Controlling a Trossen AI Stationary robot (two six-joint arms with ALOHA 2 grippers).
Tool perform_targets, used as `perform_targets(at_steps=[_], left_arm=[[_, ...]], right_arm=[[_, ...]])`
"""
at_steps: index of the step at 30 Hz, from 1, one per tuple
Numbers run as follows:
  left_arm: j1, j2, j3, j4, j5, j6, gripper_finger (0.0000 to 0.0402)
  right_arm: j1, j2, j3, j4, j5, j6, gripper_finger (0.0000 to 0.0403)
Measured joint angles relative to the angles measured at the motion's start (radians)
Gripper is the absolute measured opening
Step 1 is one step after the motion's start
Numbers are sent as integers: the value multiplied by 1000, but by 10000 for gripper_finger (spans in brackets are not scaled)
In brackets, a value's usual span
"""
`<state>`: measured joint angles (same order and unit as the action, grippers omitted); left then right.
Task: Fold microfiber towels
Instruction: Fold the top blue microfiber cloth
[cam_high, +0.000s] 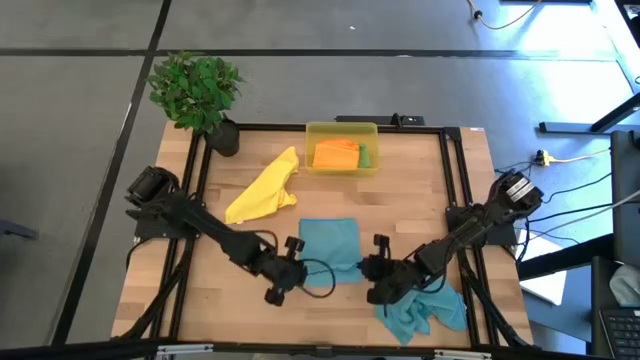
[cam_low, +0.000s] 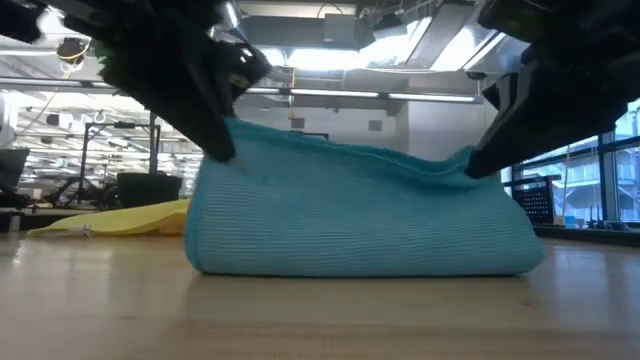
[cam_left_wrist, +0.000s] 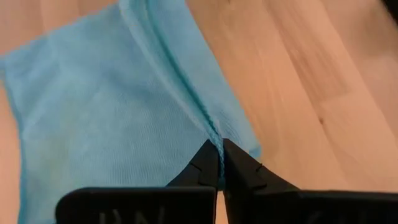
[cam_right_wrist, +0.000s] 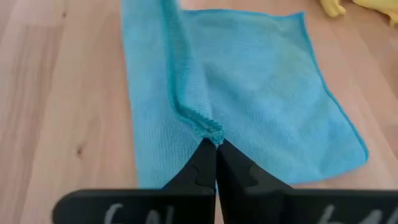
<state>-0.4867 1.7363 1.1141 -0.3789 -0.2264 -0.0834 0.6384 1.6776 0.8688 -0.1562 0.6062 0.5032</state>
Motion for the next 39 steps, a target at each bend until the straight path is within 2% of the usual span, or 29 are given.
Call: perform_targets(at_steps=[5, 11, 17, 21, 29, 39], left_arm=[[27, -2, -75, 114, 72, 1, 0], [30, -68, -222, 303, 71, -44, 0], [87, -174, -294, 326, 11, -45, 0], [161, -234, -324, 329, 2, -15, 0], [335, -235, -383, 327, 72, 32, 0], [420, -191, -388, 366, 135, 85, 0]], right_arm=[[-9, -52, -146, 228, -35, 25, 0], [-3, -52, -235, 403, -30, 39, 0], [-63, -87, -235, 399, 73, -12, 0], [-116, -100, -237, 395, 103, -22, 0], [-217, -90, -239, 326, 101, 16, 0], [-293, -23, -238, 302, 34, 70, 0]])
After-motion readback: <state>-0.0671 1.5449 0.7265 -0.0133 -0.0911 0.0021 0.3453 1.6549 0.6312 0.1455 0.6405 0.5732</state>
